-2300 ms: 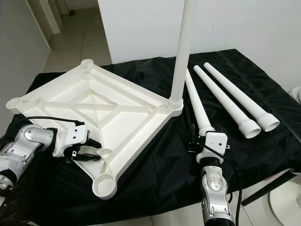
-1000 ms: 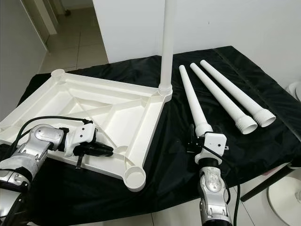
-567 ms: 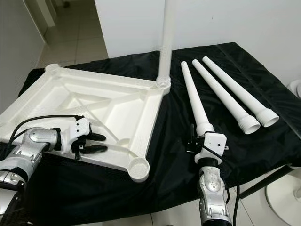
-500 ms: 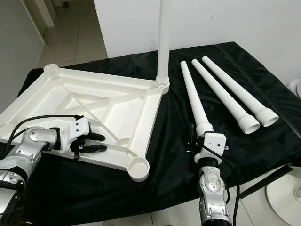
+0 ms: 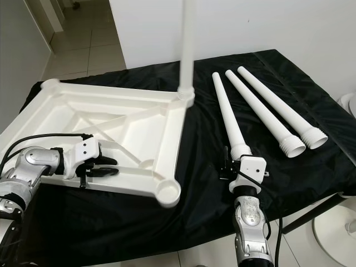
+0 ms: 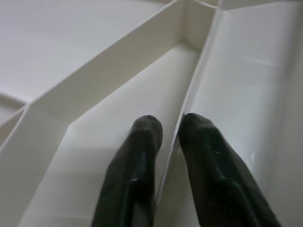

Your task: Building children table

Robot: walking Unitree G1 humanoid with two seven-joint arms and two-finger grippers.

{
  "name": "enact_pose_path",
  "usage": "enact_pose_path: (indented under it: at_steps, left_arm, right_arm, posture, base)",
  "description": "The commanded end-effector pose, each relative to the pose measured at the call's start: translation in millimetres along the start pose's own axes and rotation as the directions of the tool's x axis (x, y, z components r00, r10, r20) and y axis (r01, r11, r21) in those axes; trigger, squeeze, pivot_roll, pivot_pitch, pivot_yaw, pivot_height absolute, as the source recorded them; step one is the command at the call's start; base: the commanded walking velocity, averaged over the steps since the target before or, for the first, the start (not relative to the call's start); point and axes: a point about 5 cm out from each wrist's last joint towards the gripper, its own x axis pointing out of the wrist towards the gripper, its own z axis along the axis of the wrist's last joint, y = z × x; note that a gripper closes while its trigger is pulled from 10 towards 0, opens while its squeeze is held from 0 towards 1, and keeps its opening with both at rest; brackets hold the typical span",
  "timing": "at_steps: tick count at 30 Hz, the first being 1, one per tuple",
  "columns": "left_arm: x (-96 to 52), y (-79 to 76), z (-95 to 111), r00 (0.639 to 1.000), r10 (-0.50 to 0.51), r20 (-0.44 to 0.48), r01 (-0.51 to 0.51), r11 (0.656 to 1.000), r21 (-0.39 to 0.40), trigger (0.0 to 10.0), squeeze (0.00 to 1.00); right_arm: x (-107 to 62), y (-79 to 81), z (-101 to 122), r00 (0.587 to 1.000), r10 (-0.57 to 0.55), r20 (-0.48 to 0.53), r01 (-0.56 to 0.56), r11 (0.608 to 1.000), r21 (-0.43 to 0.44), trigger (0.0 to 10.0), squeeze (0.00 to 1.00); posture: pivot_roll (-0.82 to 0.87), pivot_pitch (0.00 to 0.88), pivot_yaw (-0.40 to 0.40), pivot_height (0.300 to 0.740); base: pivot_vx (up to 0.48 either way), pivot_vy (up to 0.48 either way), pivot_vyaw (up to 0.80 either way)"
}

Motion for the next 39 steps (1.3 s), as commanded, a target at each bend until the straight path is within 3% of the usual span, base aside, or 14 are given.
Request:
enact_pose_path:
  at_steps: [1,8,9,10,16,17,22,23,32,39]
  left_arm:
    - [-13.9,15.5,-12,0.939,0.341,-0.040,-0.342,0.938,-0.047,0.0,0.00]
    - [-12.6,15.4,-11,0.938,0.346,-0.029,-0.347,0.937,-0.048,0.0,0.00]
    - [-10.6,14.8,-10,0.938,0.345,-0.023,-0.346,0.937,-0.047,6.2,0.00]
    - [-7.3,13.3,-8,0.942,0.335,-0.007,-0.335,0.941,-0.050,10.0,0.00]
    - [1.1,9.4,-2,0.949,0.312,0.052,-0.307,0.948,-0.084,10.0,0.00]
    - [3.5,7.5,-1,0.951,0.301,0.068,-0.294,0.951,-0.097,10.0,1.00]
    - [6.8,4.0,3,0.950,0.293,0.109,-0.283,0.954,-0.100,10.0,1.00]
    - [5.8,3.4,4,0.947,0.293,0.129,-0.281,0.954,-0.105,10.0,0.00]
    - [-3.8,-1.9,7,0.932,0.293,0.216,-0.255,0.949,-0.185,10.0,0.00]
    - [-11.4,-15.6,7,0.901,0.352,0.254,-0.288,0.923,-0.256,10.0,0.00]
  right_arm:
    - [-0.2,3.7,-3,1.000,0.012,-0.014,-0.012,1.000,0.006,10.0,0.00]
    - [0.2,3.9,-3,1.000,0.015,-0.012,-0.014,1.000,0.006,10.0,0.00]
    - [0.0,4.0,-3,1.000,0.015,-0.012,-0.015,1.000,0.006,10.0,0.00]
    - [-0.3,4.1,-3,1.000,0.015,-0.013,-0.015,1.000,0.007,10.0,0.00]
    - [-0.9,4.5,-4,1.000,0.015,-0.016,-0.015,1.000,0.007,10.0,0.00]
    - [-1.6,4.5,-4,1.000,0.014,-0.017,-0.013,1.000,0.008,10.0,0.00]
    - [-3.5,4.2,-5,1.000,0.007,-0.020,-0.007,1.000,0.011,10.0,0.00]
    - [-3.7,4.9,-5,1.000,0.005,-0.020,-0.005,1.000,0.014,10.0,0.00]
    - [-4.5,8.4,-1,1.000,0.000,0.012,-0.001,0.999,0.051,10.0,0.00]
    - [-6.4,1.4,4,0.998,-0.052,0.045,0.048,0.995,0.090,10.0,0.00]
  posture:
    - [-0.08,0.029,0.081,0.740]
    - [-0.08,0.024,0.083,0.740]
    - [-0.08,0.026,0.084,0.740]
    - [-0.08,0.026,0.084,0.740]
    - [-0.08,0.026,0.084,0.740]
    - [-0.08,0.033,0.086,0.740]
    - [-0.08,0.038,0.089,0.740]
    - [-0.07,0.047,0.095,0.740]
    - [-0.06,0.057,0.106,0.740]
    - [-0.05,0.063,0.111,0.740]
  base:
    - [0.000,0.000,0.00]
    - [0.000,0.000,0.00]
    - [0.000,0.000,0.00]
    - [0.000,0.000,0.00]
    - [0.000,0.000,0.00]
    - [0.000,0.000,0.00]
    - [0.000,0.000,0.00]
    - [0.000,0.000,0.00]
    - [0.000,0.000,0.00]
    - [0.000,0.000,0.00]
